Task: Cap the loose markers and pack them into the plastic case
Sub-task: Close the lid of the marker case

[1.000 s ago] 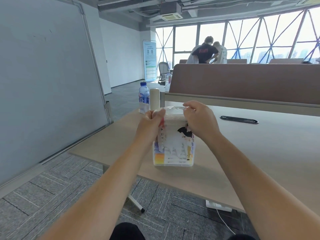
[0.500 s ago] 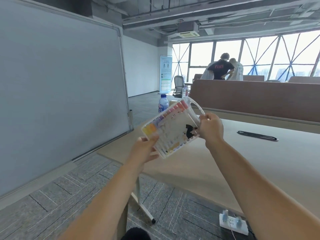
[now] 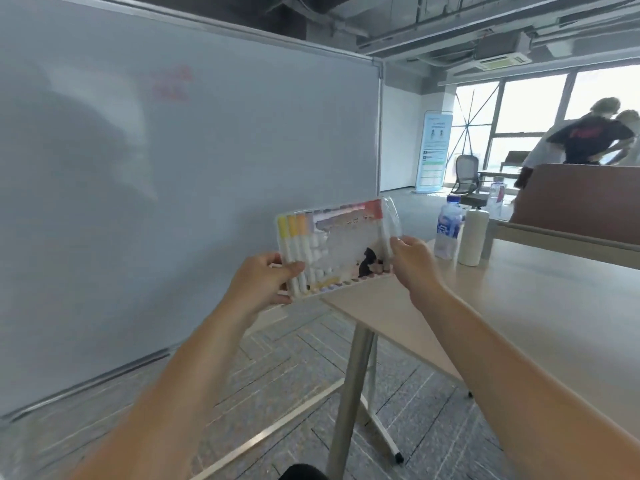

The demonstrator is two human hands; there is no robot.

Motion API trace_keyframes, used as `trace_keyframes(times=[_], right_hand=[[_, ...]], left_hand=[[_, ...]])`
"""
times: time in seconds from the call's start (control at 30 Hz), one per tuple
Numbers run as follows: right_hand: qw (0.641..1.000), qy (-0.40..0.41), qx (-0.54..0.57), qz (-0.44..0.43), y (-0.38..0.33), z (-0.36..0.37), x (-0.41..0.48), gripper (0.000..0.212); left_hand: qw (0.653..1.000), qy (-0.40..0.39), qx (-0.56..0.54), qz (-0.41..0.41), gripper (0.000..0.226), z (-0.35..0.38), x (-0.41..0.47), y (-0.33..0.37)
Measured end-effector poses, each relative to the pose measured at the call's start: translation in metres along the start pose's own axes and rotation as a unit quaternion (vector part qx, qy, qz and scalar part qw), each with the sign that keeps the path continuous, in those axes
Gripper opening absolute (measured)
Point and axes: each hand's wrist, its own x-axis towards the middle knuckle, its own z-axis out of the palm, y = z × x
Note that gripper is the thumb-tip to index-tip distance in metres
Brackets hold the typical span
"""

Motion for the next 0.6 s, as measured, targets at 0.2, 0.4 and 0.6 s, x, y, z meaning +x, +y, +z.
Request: trace_keyframes(times=[0.2, 0.4, 0.6], right_hand=[[0.995, -0.089, -0.042, -0.009, 0.013, 0.078, -0.007, 0.035], [0.984, -0.168, -0.045, 0.031, 0.040, 0.140, -0.009, 0.043], [0.978, -0.197, -0.063, 0.020, 0.067, 0.181, -0.005, 0.034]], left_hand=[[0.996, 0.050, 0.067, 0.011, 0.010, -0.069, -0.004, -0.029], [0.987, 0.112, 0.107, -0.040, 0.032, -0.116, 0.000, -0.068], [0.973, 0.159, 0.151, -0.077, 0.009, -0.133, 0.007, -0.113]])
